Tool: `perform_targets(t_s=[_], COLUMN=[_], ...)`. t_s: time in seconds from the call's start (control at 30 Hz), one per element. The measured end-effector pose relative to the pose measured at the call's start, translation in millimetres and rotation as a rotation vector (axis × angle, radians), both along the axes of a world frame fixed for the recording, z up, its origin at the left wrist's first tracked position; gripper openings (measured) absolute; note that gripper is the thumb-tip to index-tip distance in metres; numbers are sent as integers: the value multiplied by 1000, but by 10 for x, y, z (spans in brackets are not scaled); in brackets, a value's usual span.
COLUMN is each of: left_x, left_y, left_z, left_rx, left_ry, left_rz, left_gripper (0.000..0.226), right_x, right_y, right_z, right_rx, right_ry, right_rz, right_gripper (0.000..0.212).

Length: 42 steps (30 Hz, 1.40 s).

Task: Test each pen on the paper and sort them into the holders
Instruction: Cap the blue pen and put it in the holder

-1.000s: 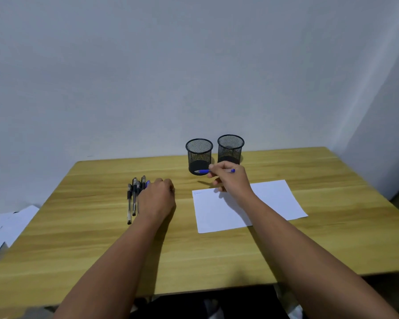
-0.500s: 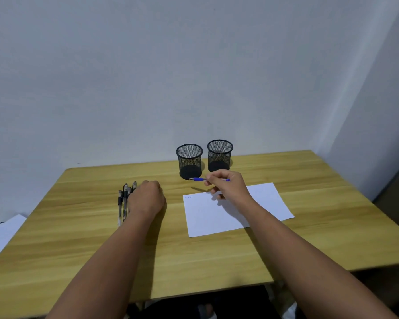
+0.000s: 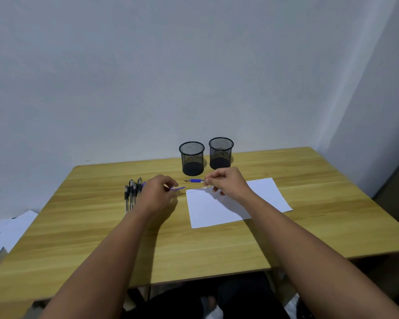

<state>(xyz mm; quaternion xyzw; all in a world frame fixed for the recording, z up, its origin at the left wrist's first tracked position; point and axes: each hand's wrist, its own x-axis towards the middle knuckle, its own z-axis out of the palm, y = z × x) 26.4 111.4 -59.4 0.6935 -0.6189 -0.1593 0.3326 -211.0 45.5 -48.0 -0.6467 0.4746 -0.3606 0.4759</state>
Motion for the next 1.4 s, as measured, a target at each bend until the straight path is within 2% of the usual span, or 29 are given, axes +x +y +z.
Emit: perform_targets(t_s=[0.1, 0.2, 0.4, 0.77, 0.83, 0.93, 1.03, 1.17, 1.27, 1.4], left_x=[-37, -52, -90, -157, -185, -208, -268, -351, -444, -600], left_y=[68, 104, 106, 94, 100, 104, 112, 58, -12, -86], left_z=[79, 129, 180, 235, 263, 315, 370, 404, 404, 446], left_rx=[11, 15, 87, 127, 122, 101, 109, 43, -23, -92], left_ry=[69, 101, 170, 255, 364, 629, 736, 899, 914, 878], left_rz=[-35, -40, -55, -79, -78, -82, -98, -8, 80, 131], left_gripper=[11, 15, 21, 17, 16, 17, 19, 21, 18, 18], right_x=[-55, -118, -185, -274, -289, -316, -302, -237, -149, -67], right_y=[27, 53, 95, 114, 117, 125, 128, 124, 141, 130], right_z=[17, 35, 60, 44, 46, 48, 51, 49, 66, 80], right_rx=[-8, 14, 36, 76, 87, 111, 130, 145, 134, 94], right_ry=[31, 46, 66, 51, 38, 1, -47, -97, -142, -223], right_rz=[0, 9, 27, 40, 45, 74, 96, 119, 101, 21], right_gripper=[12, 7, 10, 10, 7, 6, 13, 18, 19, 7])
